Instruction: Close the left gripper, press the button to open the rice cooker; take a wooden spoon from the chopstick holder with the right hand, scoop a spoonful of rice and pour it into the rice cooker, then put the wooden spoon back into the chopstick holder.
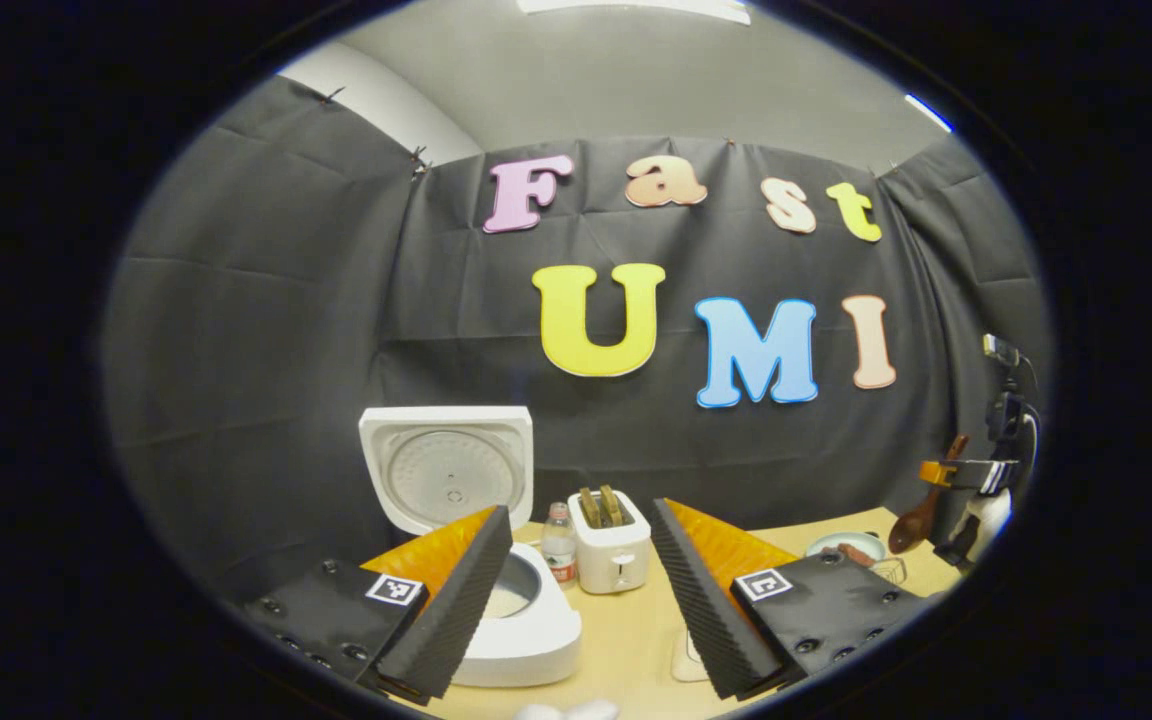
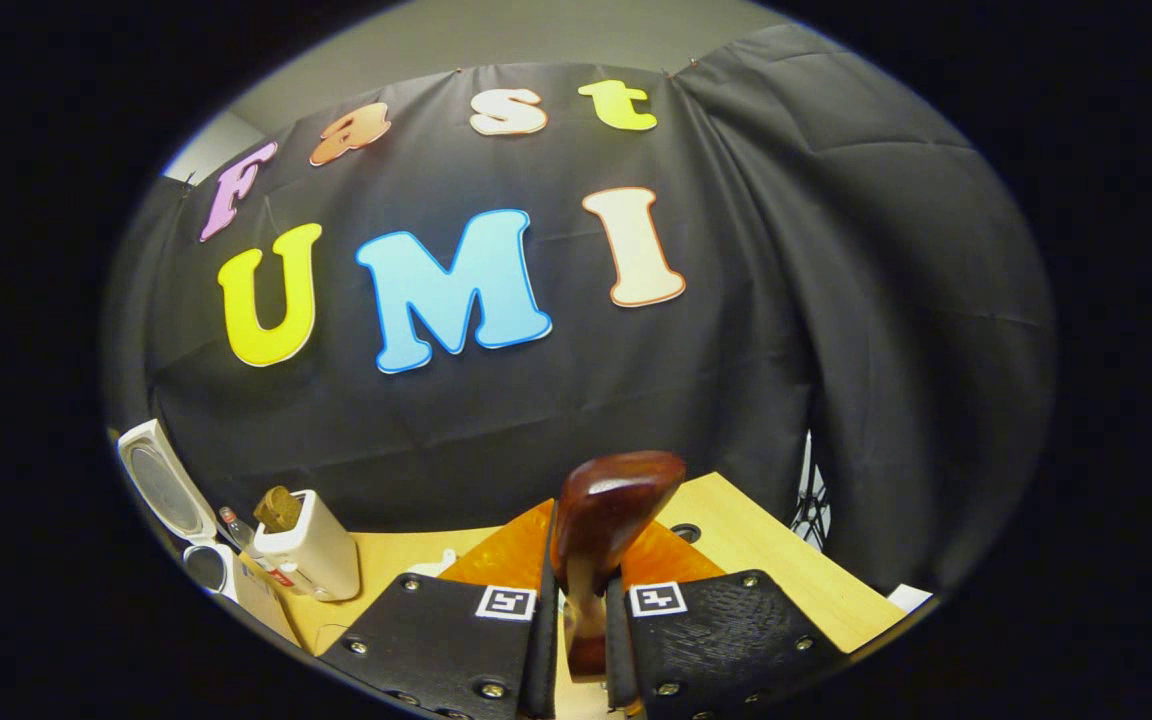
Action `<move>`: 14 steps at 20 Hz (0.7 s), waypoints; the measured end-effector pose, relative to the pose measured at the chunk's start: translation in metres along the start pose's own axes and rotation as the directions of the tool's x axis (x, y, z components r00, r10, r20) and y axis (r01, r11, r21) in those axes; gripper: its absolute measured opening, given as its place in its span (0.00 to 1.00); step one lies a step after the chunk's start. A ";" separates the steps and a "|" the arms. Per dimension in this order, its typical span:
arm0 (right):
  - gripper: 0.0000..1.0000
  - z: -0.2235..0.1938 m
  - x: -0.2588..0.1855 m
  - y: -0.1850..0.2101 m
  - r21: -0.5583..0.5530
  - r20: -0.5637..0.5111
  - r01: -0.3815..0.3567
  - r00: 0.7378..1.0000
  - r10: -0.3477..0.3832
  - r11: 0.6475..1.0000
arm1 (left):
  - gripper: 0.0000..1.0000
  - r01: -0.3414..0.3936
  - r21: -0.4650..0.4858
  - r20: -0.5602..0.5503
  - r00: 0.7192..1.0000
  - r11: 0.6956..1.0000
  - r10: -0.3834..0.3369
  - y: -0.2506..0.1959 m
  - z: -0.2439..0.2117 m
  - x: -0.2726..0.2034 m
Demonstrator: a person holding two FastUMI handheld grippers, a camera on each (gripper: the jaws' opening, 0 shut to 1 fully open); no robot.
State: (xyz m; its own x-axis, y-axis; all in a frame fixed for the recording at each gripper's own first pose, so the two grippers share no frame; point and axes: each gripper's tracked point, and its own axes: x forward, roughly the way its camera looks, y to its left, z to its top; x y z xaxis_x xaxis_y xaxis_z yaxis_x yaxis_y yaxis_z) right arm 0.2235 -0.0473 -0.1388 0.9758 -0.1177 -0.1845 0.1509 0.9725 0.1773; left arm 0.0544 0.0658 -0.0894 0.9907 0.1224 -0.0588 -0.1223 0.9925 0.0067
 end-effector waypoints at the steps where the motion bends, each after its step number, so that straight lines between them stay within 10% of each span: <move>1: 0.20 -0.001 -0.003 0.012 -0.001 -0.002 -0.013 1.000 0.013 1.000 | 0.99 -0.002 -0.003 0.001 1.000 1.000 0.002 0.006 0.001 -0.001; 9: 0.20 -0.033 -0.018 0.123 0.011 -0.059 -0.153 0.986 0.154 0.988 | 0.97 -0.023 -0.008 -0.002 1.000 1.000 0.023 0.042 -0.005 -0.007; 14: 0.20 -0.078 -0.019 0.159 -0.183 -0.100 -0.191 0.979 0.175 0.964 | 0.99 -0.054 0.005 -0.001 0.999 0.999 0.054 0.056 -0.008 -0.010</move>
State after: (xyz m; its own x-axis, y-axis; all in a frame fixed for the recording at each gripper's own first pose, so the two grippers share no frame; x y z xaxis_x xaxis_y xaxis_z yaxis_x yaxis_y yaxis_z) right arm 0.2169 0.1256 -0.1826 0.9664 0.0750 -0.2460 -0.0700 0.9971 0.0289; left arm 0.0370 0.1198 -0.0961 0.9827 0.1755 -0.0590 -0.1750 0.9845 0.0143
